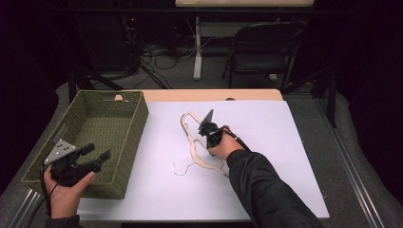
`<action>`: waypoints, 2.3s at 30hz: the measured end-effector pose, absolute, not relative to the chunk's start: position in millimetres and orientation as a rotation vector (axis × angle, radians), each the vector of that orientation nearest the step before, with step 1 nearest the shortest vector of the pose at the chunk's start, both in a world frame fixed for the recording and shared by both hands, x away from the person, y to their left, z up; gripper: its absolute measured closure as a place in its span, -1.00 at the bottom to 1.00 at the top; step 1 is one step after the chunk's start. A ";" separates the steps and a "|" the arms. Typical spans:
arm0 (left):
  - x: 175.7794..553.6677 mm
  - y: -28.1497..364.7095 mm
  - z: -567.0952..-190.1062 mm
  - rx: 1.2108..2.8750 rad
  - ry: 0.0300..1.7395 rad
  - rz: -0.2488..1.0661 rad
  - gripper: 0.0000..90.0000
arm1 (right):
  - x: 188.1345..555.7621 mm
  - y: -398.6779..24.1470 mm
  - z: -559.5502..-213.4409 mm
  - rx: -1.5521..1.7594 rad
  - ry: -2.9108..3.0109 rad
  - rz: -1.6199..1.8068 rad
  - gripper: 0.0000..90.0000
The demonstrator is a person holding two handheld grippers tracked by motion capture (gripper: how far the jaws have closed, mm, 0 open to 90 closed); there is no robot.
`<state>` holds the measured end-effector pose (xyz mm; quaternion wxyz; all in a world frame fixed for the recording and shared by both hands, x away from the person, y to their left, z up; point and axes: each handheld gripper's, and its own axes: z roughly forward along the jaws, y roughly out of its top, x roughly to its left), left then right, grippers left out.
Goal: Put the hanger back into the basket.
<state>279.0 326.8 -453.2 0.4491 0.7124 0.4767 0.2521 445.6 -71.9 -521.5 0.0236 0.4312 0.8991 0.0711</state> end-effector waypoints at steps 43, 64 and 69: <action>278.8 158.6 -505.2 2.117 0.648 0.428 -0.38 | 366.7 -94.7 -459.6 0.737 3.133 0.391 0.90; 266.7 125.8 -514.9 2.192 0.379 0.525 -0.39 | 364.9 -85.4 -463.7 0.712 3.172 0.397 0.90; 263.7 122.0 -520.0 2.226 0.283 0.544 -0.37 | 364.4 -82.3 -467.2 0.699 3.186 0.384 0.90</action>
